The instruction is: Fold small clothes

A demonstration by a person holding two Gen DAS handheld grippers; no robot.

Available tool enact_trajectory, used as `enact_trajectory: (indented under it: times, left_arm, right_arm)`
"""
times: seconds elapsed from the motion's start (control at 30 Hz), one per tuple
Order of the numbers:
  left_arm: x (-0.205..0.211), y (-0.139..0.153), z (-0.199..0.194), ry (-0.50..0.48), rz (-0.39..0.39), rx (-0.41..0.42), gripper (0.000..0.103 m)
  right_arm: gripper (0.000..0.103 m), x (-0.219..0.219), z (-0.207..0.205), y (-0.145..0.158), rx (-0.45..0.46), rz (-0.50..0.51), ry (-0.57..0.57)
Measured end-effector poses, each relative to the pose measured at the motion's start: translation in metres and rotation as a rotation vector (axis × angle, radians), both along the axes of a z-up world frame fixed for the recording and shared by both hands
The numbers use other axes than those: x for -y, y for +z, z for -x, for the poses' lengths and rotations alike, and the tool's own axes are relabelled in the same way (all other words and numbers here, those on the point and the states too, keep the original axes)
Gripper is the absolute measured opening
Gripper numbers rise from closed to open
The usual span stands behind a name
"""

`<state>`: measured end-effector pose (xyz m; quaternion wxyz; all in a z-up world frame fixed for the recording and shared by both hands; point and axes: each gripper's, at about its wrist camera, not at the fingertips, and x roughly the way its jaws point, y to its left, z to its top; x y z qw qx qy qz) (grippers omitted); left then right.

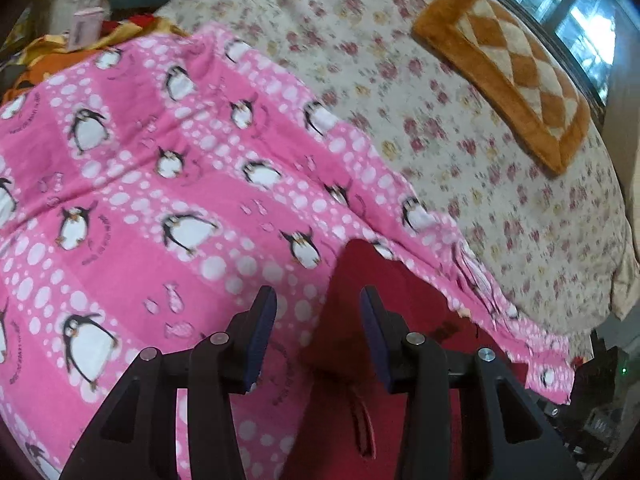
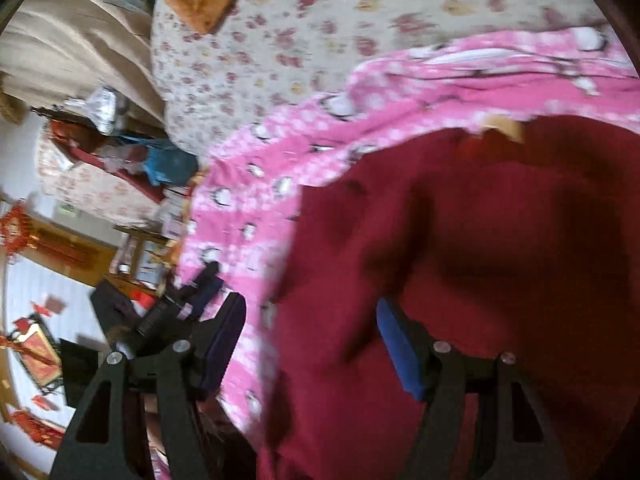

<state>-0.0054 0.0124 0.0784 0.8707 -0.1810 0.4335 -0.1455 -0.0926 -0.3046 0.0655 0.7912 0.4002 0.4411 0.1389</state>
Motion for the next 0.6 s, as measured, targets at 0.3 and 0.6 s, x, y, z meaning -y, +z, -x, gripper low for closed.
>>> enact_trajectory:
  times: [0.3,0.6]
  left_arm:
    - [0.04,-0.036,0.036,-0.143,-0.121,-0.157,0.022]
    - [0.066,-0.03,0.041,-0.252,-0.117,-0.139,0.0]
  right_arm:
    - [0.072,0.038,0.069,-0.014,-0.025,0.051,-0.106]
    - [0.072,0.079,0.093,-0.003,0.049,0.126,-0.301]
